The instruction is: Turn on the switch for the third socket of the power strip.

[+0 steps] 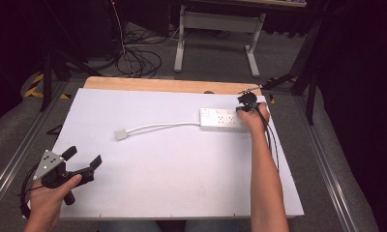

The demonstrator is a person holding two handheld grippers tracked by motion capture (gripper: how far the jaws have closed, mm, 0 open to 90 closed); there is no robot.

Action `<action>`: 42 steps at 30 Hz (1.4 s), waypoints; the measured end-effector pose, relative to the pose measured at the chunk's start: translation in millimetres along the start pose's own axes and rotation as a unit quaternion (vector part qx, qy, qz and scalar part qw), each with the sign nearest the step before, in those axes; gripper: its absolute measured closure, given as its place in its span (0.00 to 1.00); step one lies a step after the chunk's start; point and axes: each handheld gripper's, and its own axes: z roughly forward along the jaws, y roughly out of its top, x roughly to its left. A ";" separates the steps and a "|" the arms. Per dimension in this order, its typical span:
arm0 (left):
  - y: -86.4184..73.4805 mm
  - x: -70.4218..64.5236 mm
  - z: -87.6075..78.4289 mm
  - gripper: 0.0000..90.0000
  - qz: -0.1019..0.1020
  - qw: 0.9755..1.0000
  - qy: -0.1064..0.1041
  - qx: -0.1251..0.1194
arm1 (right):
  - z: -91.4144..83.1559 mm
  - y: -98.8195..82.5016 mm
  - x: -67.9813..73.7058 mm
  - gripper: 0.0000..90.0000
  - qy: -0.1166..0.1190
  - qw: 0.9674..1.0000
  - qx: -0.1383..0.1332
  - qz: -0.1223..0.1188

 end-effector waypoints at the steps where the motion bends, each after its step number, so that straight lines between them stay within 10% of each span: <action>1: 0.0 -0.2 0.2 0.06 -0.001 1.000 0.000 0.000 | 0.1 0.0 0.2 1.00 0.000 1.000 -0.001 0.000; 25: -2.9 0.6 -7.7 0.06 0.001 1.000 0.008 0.001 | -0.3 -2.1 -2.5 1.00 0.010 1.000 -0.006 0.024; 42: -1.3 0.3 -4.0 0.06 0.000 1.000 0.002 -0.001 | -14.3 -6.6 -4.0 1.00 0.007 1.000 0.010 -0.002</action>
